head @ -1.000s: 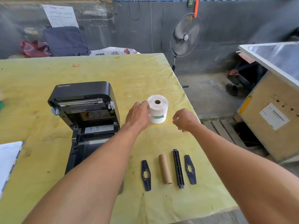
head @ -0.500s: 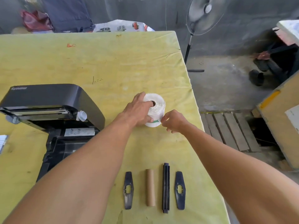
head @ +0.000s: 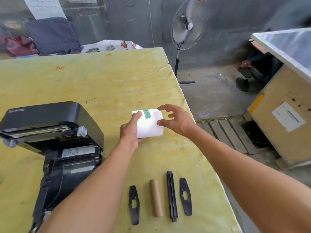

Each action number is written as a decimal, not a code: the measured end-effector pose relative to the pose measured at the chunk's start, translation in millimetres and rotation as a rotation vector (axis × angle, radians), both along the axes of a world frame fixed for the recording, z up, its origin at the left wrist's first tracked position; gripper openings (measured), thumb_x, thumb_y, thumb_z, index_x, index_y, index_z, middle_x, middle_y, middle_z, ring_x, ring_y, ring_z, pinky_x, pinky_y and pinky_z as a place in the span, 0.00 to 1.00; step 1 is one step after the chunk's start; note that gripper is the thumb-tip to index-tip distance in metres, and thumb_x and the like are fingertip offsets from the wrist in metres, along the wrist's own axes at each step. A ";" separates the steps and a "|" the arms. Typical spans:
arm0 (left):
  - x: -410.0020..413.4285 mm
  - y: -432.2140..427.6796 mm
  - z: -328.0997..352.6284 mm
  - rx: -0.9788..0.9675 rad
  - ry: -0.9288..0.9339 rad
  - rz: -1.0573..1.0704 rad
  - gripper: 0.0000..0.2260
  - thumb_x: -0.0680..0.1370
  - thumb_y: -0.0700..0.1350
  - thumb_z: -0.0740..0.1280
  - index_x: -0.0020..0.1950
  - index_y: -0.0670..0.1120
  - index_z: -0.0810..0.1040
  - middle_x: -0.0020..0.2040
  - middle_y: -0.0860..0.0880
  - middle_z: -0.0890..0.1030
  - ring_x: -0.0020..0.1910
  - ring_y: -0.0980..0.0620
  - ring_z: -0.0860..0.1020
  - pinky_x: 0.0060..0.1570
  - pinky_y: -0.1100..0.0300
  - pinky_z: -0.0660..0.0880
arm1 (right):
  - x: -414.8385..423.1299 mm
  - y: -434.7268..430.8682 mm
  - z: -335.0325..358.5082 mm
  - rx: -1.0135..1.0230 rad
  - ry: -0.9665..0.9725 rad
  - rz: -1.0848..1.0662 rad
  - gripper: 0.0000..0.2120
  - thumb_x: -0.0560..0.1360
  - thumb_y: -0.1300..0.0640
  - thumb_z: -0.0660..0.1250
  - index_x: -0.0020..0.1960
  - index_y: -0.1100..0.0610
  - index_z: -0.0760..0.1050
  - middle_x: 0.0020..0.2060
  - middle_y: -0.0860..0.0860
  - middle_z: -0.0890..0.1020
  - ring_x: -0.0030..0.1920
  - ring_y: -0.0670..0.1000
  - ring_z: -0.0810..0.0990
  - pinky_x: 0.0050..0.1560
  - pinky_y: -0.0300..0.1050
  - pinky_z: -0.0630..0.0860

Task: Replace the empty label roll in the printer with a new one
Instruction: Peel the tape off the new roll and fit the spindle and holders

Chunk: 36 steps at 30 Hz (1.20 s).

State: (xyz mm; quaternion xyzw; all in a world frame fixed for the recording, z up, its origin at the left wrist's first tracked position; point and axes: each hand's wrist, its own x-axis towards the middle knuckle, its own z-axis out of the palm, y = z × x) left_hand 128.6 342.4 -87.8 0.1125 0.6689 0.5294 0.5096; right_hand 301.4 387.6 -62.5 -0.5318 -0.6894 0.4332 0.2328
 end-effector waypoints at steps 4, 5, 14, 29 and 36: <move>2.6 -14.7 11.2 0.041 -0.040 0.013 0.13 0.68 0.54 0.74 0.43 0.46 0.78 0.38 0.47 0.82 0.35 0.45 0.81 0.44 0.46 0.81 | -16.0 -20.9 15.3 0.195 -0.116 0.116 0.23 0.67 0.51 0.79 0.61 0.45 0.80 0.61 0.49 0.72 0.56 0.49 0.74 0.56 0.44 0.72; 3.3 -18.2 14.2 0.051 -0.038 0.001 0.13 0.68 0.54 0.74 0.43 0.47 0.78 0.38 0.47 0.82 0.35 0.45 0.81 0.45 0.45 0.81 | -18.7 -26.1 18.7 0.217 -0.128 0.120 0.23 0.67 0.51 0.79 0.60 0.45 0.80 0.60 0.49 0.73 0.56 0.50 0.74 0.56 0.44 0.71; 5.3 -57.5 23.9 0.127 -0.034 -0.036 0.16 0.68 0.58 0.72 0.45 0.47 0.80 0.43 0.46 0.83 0.40 0.46 0.83 0.39 0.52 0.80 | -31.3 -60.4 38.7 0.470 -0.189 0.097 0.05 0.75 0.54 0.74 0.49 0.53 0.87 0.62 0.54 0.79 0.62 0.56 0.75 0.57 0.45 0.70; 9.6 -95.6 5.4 0.175 -0.032 -0.098 0.16 0.62 0.58 0.71 0.37 0.46 0.78 0.37 0.46 0.79 0.36 0.45 0.78 0.40 0.52 0.73 | -27.3 -58.5 42.6 0.166 0.036 -0.269 0.06 0.76 0.59 0.67 0.43 0.60 0.80 0.38 0.51 0.85 0.30 0.50 0.82 0.36 0.49 0.81; 14.5 -66.4 -7.3 0.137 -0.117 0.011 0.16 0.63 0.57 0.72 0.42 0.47 0.80 0.40 0.47 0.82 0.38 0.44 0.81 0.41 0.51 0.75 | -1.3 -19.1 20.8 0.075 -0.137 -0.299 0.10 0.77 0.54 0.69 0.45 0.61 0.81 0.42 0.57 0.85 0.41 0.60 0.84 0.46 0.54 0.81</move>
